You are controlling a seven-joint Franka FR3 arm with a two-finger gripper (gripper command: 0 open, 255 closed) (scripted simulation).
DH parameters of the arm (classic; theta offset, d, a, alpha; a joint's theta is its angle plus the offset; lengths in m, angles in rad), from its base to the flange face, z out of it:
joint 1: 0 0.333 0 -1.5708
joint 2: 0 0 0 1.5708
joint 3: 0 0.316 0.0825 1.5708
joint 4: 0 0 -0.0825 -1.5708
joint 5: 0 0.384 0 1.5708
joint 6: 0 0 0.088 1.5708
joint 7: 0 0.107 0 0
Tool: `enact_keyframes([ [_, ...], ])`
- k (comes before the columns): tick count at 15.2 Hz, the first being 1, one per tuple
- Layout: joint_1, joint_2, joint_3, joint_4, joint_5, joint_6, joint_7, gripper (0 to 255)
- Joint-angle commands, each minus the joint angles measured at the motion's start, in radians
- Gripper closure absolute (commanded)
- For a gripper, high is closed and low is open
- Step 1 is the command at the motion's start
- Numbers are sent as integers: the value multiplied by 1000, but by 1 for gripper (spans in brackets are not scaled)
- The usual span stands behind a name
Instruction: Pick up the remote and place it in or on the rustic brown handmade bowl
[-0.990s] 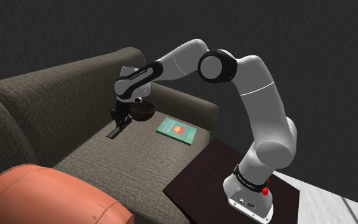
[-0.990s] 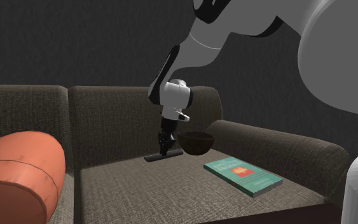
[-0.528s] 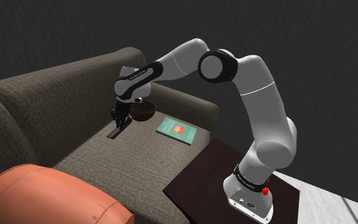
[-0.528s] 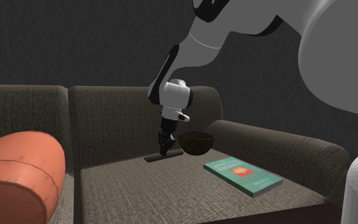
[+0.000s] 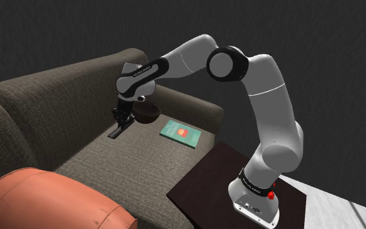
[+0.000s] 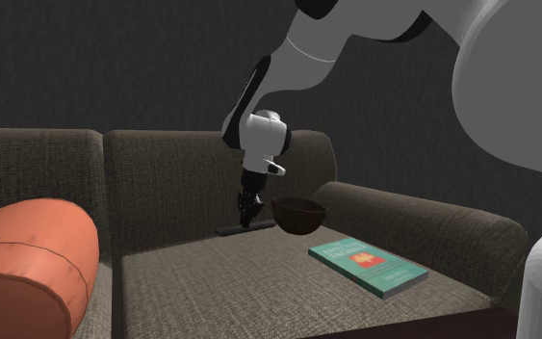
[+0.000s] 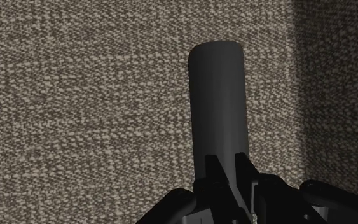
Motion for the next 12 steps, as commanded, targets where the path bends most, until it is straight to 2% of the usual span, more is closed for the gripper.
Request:
enact_keyframes([
  [1,0,-18,1,-1,0,-12,3,255],
  [12,-4,-111,3,5,0,-108,22,255],
])
